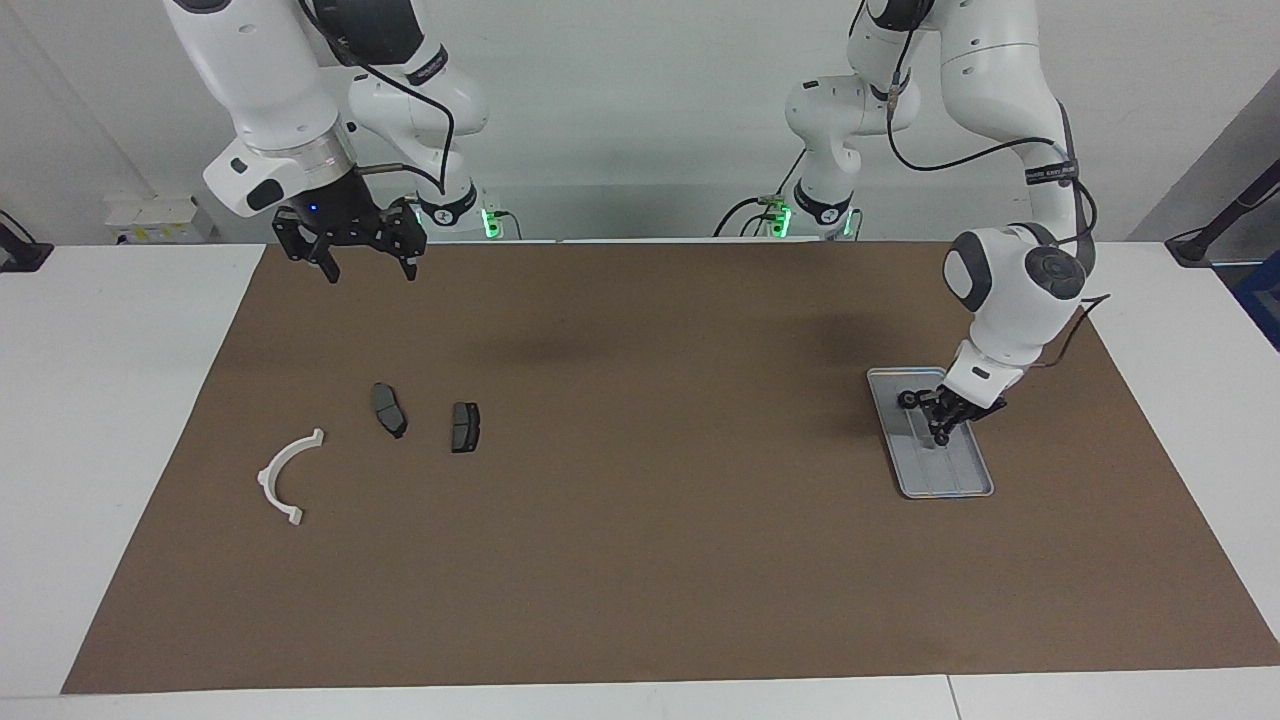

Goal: Pick bearing gear from pile to tray
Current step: 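Lower the gear into the tray and open the left gripper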

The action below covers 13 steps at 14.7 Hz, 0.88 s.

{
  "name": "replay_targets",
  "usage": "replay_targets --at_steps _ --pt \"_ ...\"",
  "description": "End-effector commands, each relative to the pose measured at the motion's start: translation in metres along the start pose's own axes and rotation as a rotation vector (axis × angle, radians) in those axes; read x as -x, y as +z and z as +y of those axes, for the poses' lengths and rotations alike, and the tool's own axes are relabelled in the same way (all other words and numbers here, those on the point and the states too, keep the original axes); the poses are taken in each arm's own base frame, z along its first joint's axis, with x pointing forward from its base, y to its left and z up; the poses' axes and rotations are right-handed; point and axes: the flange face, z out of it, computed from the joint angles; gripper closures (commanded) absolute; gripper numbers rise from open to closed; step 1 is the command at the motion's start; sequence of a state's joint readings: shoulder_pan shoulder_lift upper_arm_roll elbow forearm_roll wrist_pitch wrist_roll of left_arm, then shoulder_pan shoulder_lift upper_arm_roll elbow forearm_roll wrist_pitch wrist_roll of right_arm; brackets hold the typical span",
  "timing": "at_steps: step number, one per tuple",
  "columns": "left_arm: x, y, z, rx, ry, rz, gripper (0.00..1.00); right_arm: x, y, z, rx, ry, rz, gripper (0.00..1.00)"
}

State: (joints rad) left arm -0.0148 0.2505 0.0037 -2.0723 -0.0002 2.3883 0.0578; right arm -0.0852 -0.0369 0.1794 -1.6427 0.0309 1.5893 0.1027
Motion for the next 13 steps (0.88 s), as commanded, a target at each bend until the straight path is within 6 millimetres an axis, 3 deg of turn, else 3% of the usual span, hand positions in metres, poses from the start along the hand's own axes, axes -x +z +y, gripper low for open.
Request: replay_targets --at_steps 1,8,9,10,11,13 --pt "0.002 0.005 0.000 0.006 -0.016 0.015 1.00 0.004 -0.007 0.003 0.019 0.009 0.006 0.00" --pt "0.012 0.019 0.001 0.003 -0.006 0.022 1.00 0.004 -0.008 0.002 0.020 0.008 0.008 0.00" --pt "0.013 0.020 -0.001 0.003 -0.010 0.018 0.77 0.004 -0.008 0.003 0.020 0.009 0.008 0.00" --pt "0.013 0.019 -0.001 0.005 -0.013 0.010 0.19 0.004 -0.008 0.003 0.020 0.009 0.008 0.00" --pt "0.013 0.016 0.000 0.006 -0.011 0.001 0.00 0.004 -0.008 0.003 0.020 0.009 0.008 0.00" --pt "0.005 -0.010 -0.005 0.008 -0.017 -0.030 0.00 0.004 -0.008 0.006 0.020 0.014 0.009 0.00"
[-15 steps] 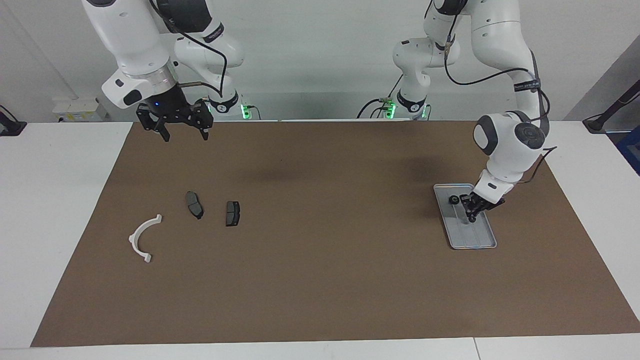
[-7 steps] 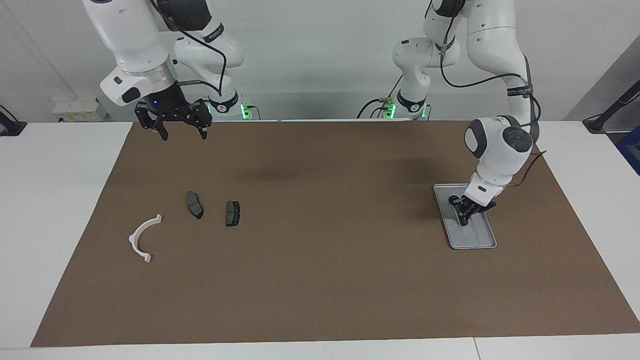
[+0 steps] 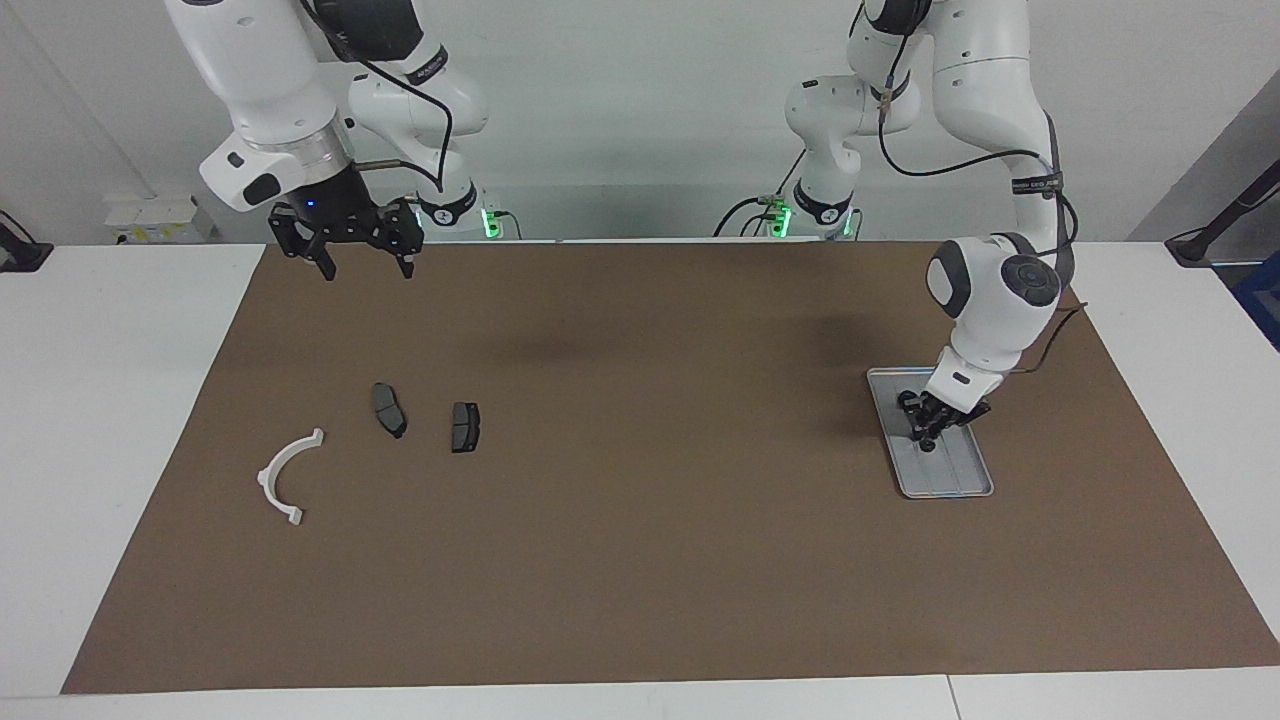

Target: Pick bearing gear from pile to tray

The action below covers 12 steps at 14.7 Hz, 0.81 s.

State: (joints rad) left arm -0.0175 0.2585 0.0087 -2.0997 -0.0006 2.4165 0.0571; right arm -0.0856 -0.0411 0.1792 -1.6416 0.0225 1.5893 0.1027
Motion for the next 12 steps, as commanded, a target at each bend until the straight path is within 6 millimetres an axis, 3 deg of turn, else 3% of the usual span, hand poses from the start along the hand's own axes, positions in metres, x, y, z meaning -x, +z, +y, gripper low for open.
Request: replay_targets --at_steps 1,10,12 --pt "-0.008 -0.041 -0.008 0.011 -0.019 -0.041 0.00 0.003 -0.006 0.005 0.012 0.014 0.006 0.00" --pt "-0.035 -0.201 -0.013 0.029 -0.125 -0.035 0.00 0.003 -0.006 0.007 0.002 0.023 0.008 0.00" --pt "-0.033 -0.209 -0.012 0.031 -0.123 -0.045 0.00 0.003 -0.006 0.006 0.002 0.021 0.010 0.00"
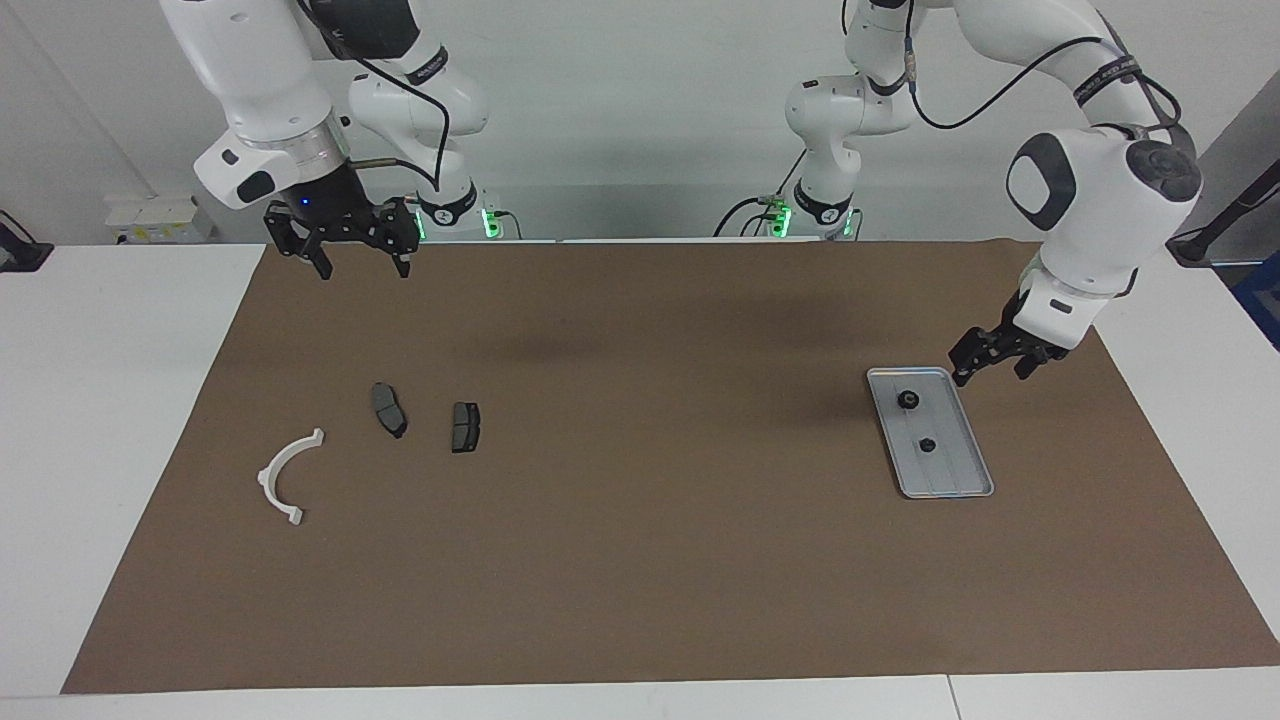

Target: Pick bearing gear from pile to tray

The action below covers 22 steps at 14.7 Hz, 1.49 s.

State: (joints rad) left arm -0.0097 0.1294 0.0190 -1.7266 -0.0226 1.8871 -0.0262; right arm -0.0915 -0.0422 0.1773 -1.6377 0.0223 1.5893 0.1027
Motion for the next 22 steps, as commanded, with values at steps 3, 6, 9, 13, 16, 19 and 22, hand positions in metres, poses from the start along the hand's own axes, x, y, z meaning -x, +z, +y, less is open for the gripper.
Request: replay_targets --at_steps 3,6,9,13,16,19,22 --pt "0.014 -0.036 -0.001 0.010 -0.011 -0.022 0.00 0.004 -0.003 0.001 0.000 0.012 0.001 0.00" --pt "0.033 -0.065 0.007 0.012 0.005 -0.026 0.00 0.004 -0.004 0.001 -0.003 0.014 0.004 0.00" --pt "0.042 -0.074 0.011 0.011 0.010 -0.047 0.00 0.004 -0.005 0.001 -0.003 0.015 0.004 0.00" --pt "0.044 -0.096 0.004 0.008 0.004 -0.104 0.00 0.004 -0.005 0.001 -0.003 0.015 0.006 0.00" --pt "0.045 -0.097 0.007 0.004 0.008 -0.110 0.00 0.004 -0.005 0.001 -0.003 0.015 0.004 0.00" --pt "0.046 -0.096 0.009 0.004 0.015 -0.124 0.00 0.004 -0.005 0.001 -0.003 0.015 0.004 0.00" --pt "0.047 -0.096 0.010 0.005 0.018 -0.127 0.00 0.004 -0.005 0.001 -0.003 0.015 0.006 0.00"
